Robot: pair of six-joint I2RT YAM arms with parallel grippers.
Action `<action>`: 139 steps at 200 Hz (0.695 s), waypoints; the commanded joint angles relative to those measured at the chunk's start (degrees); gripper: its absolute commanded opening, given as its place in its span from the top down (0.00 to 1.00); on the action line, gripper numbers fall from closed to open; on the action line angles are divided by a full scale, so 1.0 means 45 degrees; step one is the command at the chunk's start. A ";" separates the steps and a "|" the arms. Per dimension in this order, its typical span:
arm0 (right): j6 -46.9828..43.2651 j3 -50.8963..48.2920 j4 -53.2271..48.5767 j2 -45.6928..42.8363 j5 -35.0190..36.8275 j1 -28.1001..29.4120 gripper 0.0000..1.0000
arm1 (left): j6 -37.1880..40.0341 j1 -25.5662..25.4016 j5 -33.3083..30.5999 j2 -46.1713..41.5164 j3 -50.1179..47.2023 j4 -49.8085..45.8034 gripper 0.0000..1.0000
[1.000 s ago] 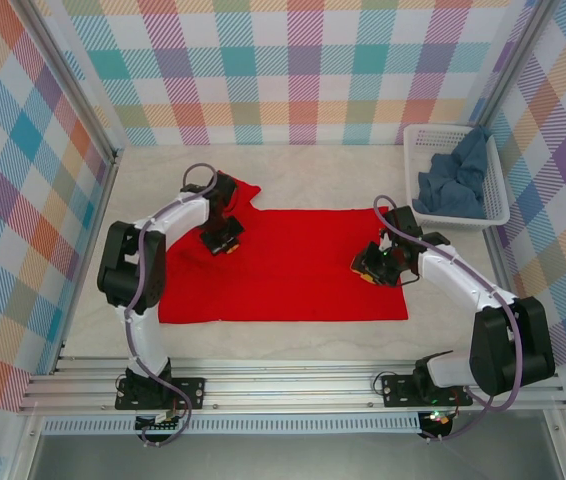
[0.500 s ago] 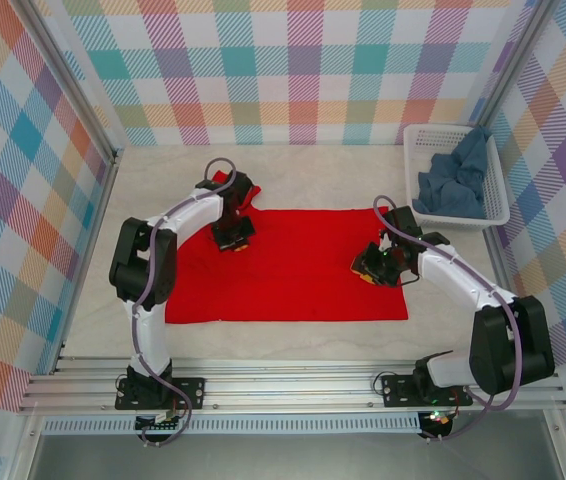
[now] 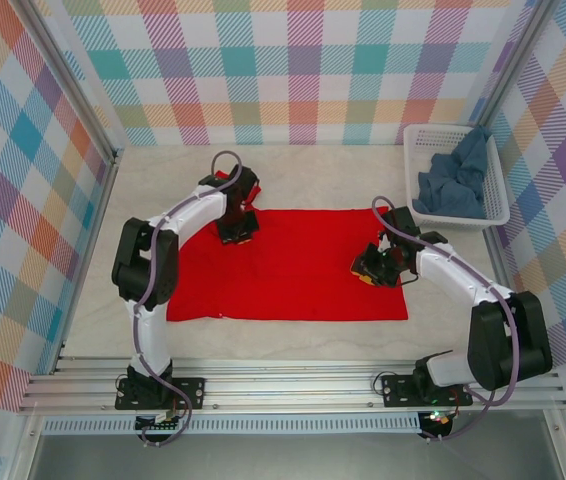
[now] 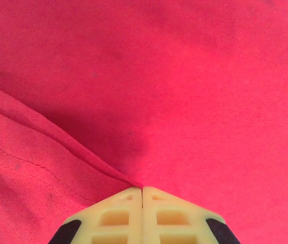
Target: Fold and stack the t-shirts
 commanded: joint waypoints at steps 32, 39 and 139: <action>-0.0006 -0.0078 0.0013 0.0216 -0.0344 0.0076 0.72 | 0.1568 -0.0499 0.0003 0.1288 0.1192 -0.1299 0.99; -0.0001 -0.0063 0.0010 0.0226 -0.0363 0.0079 0.71 | 0.1610 -0.0519 -0.0234 0.1291 0.1194 -0.1428 0.90; 0.1670 -0.0882 -0.1149 -0.0859 0.1389 -0.0091 0.68 | -0.3926 0.2328 -0.0755 -0.6437 -0.5723 -0.2180 0.54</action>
